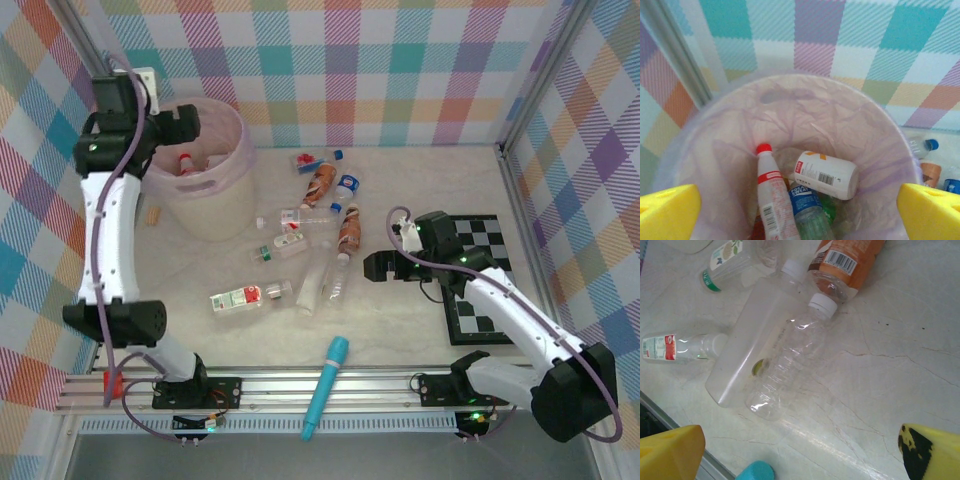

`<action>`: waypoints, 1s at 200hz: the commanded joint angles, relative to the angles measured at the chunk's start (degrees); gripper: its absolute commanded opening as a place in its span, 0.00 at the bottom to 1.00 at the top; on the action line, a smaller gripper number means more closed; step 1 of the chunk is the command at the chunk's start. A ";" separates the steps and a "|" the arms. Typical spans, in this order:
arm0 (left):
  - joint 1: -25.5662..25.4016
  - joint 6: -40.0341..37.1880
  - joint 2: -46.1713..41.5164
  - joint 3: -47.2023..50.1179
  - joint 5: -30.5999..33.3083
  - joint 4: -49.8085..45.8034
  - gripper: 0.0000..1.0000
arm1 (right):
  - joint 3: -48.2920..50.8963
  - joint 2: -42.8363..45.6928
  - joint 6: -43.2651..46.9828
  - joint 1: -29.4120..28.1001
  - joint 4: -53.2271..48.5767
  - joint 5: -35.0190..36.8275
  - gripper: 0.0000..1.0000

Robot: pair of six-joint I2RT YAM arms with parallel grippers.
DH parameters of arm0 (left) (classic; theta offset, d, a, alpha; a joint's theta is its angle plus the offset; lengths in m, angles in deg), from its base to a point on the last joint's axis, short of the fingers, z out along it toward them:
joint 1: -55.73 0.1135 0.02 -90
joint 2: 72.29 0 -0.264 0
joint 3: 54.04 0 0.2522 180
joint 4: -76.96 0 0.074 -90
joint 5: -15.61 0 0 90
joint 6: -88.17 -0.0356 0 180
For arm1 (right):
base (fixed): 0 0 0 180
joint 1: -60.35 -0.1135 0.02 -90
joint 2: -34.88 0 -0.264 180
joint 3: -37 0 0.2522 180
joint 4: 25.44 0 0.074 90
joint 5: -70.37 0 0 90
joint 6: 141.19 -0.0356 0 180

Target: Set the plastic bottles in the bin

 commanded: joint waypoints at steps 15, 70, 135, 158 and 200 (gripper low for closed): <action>-6.69 1.70 -11.40 6.93 5.42 -3.72 1.00 | -3.14 -1.52 -2.70 0.85 -0.62 4.07 0.99; -25.89 9.85 -20.57 31.30 6.72 -2.60 0.91 | -1.86 -3.12 -8.55 8.63 1.93 0.18 0.99; -43.39 24.41 -9.75 50.26 0.22 14.57 0.85 | -1.93 -4.57 -9.19 10.42 1.85 -1.19 1.00; -46.11 26.42 -3.17 51.34 -0.19 18.28 0.86 | -1.53 -4.58 -9.06 10.47 1.34 -2.05 1.00; -48.49 26.73 6.22 50.09 -0.28 19.78 0.88 | -0.97 -4.79 -8.79 10.48 1.33 -2.48 1.00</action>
